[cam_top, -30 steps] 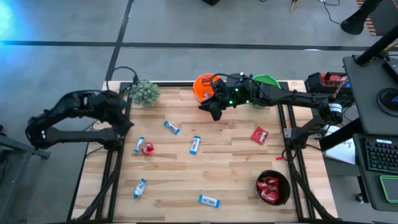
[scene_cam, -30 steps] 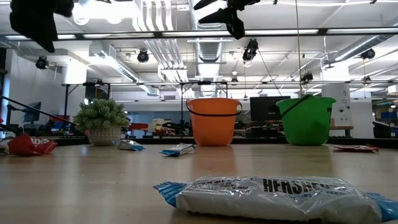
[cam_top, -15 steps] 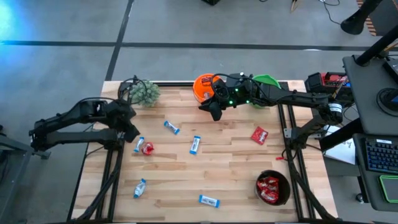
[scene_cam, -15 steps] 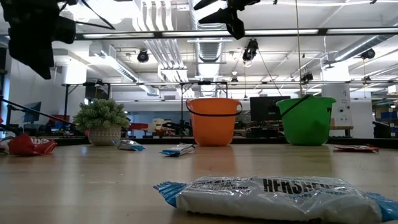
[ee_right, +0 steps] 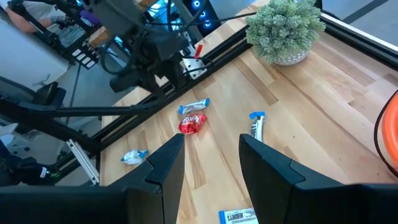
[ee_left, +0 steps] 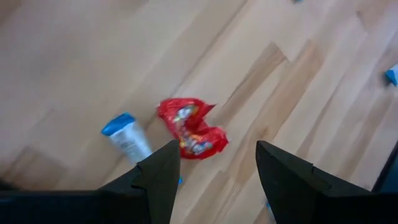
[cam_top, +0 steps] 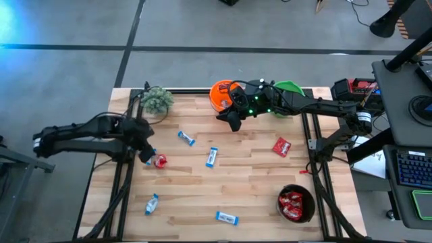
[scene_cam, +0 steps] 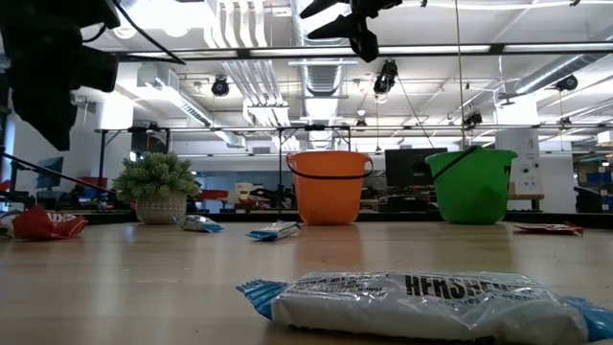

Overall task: Organize candy in baskets
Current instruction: Put the red chocolate into the black bucket

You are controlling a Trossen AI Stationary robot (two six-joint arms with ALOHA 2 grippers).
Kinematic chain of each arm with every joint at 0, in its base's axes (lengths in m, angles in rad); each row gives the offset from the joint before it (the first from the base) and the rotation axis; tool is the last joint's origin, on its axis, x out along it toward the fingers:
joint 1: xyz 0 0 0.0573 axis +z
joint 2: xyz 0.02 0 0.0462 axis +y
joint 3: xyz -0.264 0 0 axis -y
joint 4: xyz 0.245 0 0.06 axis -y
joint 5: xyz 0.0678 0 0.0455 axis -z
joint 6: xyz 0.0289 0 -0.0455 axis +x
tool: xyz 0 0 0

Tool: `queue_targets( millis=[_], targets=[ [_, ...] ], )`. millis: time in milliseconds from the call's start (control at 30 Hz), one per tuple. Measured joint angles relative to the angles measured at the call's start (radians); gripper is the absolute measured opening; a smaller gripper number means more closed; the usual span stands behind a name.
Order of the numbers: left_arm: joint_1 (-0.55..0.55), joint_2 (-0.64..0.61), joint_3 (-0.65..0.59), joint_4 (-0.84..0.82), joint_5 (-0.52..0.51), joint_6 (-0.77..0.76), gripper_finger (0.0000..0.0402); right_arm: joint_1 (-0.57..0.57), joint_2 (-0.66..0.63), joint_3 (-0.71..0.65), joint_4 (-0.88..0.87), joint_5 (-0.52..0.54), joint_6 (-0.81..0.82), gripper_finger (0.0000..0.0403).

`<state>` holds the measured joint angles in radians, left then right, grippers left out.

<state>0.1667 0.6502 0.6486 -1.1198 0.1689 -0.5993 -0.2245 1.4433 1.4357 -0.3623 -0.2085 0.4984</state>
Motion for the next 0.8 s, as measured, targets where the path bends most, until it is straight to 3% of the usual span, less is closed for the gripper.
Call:
queue_targets(
  millis=[333,800],
  targets=[
    [-0.159,0.027,-0.069,0.098,-0.025,-0.101,0.0191,0.0,0.0,0.0,0.0,0.0,0.015,0.0141],
    [-0.238,0.135,-0.107,0.202,-0.066,-0.112,0.0191,0.0,0.0,0.0,0.0,0.0,0.022,0.0141]
  ],
)
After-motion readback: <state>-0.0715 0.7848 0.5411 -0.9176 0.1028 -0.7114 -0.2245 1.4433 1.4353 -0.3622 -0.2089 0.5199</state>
